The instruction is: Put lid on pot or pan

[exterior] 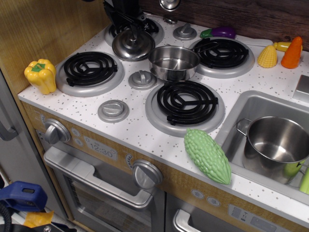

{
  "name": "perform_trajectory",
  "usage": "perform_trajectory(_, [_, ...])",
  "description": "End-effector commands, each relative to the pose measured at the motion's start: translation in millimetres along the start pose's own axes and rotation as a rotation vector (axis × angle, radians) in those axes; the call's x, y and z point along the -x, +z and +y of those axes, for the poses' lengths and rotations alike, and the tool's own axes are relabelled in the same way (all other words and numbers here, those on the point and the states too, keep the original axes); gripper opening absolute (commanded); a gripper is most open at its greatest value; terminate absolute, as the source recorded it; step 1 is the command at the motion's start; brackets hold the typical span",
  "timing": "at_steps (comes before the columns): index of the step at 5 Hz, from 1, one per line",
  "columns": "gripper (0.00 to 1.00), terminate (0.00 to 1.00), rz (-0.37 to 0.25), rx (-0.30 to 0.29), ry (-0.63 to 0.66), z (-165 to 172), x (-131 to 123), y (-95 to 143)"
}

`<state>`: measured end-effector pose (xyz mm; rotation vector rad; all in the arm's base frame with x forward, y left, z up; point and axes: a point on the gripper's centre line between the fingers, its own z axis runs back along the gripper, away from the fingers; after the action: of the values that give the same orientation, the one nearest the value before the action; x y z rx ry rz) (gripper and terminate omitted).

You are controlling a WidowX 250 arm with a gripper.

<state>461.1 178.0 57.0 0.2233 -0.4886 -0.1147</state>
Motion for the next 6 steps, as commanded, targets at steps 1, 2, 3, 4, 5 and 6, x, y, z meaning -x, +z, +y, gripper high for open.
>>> perform_trajectory(1, [1.00, 0.00, 0.000, 0.000, 0.000, 0, 0, 0])
perform_trajectory(2, [1.00, 0.00, -0.002, -0.006, 0.002, -2, -1, 0])
perform_trajectory(3, [1.00, 0.00, -0.008, -0.006, -0.005, 0, -1, -2])
perform_trajectory(4, [1.00, 0.00, -0.017, -0.011, -0.016, 2, -2, -5])
perform_trajectory(5, [1.00, 0.00, -0.031, -0.008, -0.026, 4, -6, -8])
perform_trajectory(6, [1.00, 0.00, -0.045, 0.001, -0.031, 3, -12, -10])
